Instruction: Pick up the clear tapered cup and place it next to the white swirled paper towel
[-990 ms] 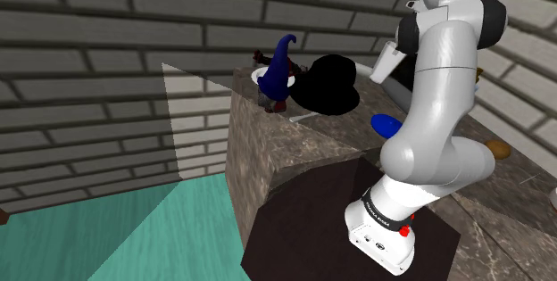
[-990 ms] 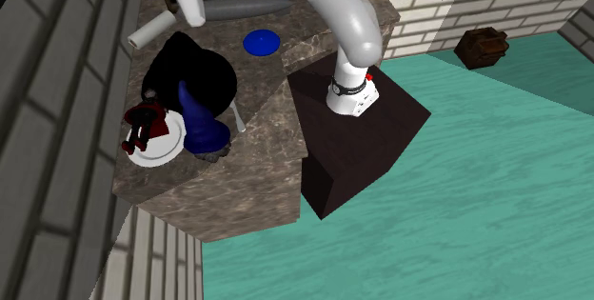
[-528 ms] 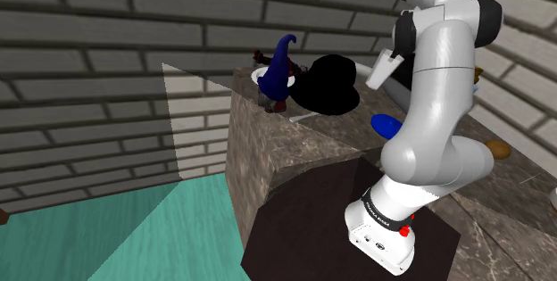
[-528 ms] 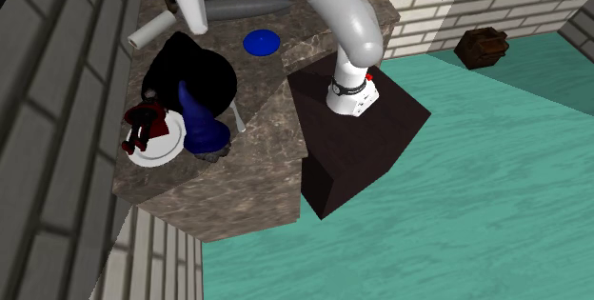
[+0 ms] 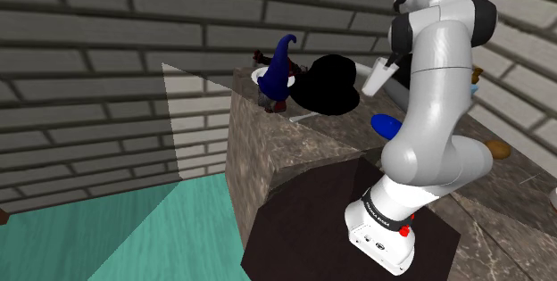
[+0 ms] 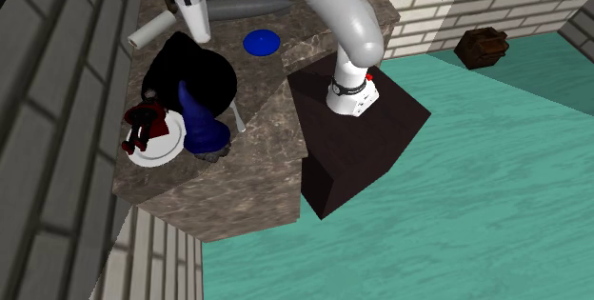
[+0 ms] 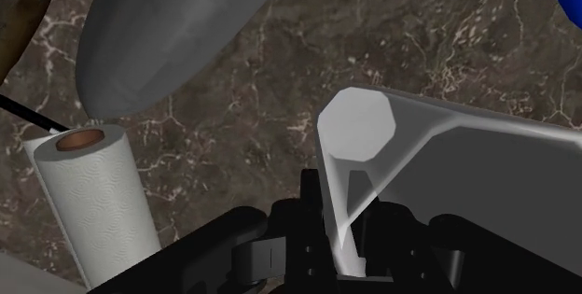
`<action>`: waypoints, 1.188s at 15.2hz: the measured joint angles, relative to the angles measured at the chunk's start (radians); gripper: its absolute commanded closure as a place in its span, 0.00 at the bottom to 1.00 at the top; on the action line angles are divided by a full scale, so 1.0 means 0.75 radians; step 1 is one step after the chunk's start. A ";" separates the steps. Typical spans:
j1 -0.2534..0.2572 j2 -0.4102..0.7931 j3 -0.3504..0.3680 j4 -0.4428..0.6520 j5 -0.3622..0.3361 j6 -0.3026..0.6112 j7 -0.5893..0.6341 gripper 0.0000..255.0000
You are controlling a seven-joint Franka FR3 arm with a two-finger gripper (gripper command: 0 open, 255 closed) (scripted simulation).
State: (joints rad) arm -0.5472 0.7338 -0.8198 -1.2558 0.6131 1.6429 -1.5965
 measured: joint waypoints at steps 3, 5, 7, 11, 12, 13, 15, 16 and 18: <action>0.003 0.006 0.003 -0.020 0.004 0.022 -0.008 1.00; 0.004 0.006 0.003 -0.024 0.005 0.026 -0.010 1.00; 0.004 0.006 0.003 -0.025 0.005 0.027 -0.010 1.00; 0.004 0.006 0.002 -0.025 0.005 0.027 -0.010 0.00; 0.004 0.006 0.002 -0.025 0.005 0.027 -0.010 0.00; 0.004 0.006 0.002 -0.025 0.005 0.027 -0.010 0.00; 0.002 0.001 0.000 -0.011 0.001 0.011 -0.004 0.00; -0.021 0.009 0.003 0.040 0.001 -0.025 0.002 0.00; -0.058 0.011 0.002 0.130 -0.003 -0.100 0.018 0.00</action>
State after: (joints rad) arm -0.5903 0.7418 -0.8181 -1.1582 0.6110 1.5681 -1.5828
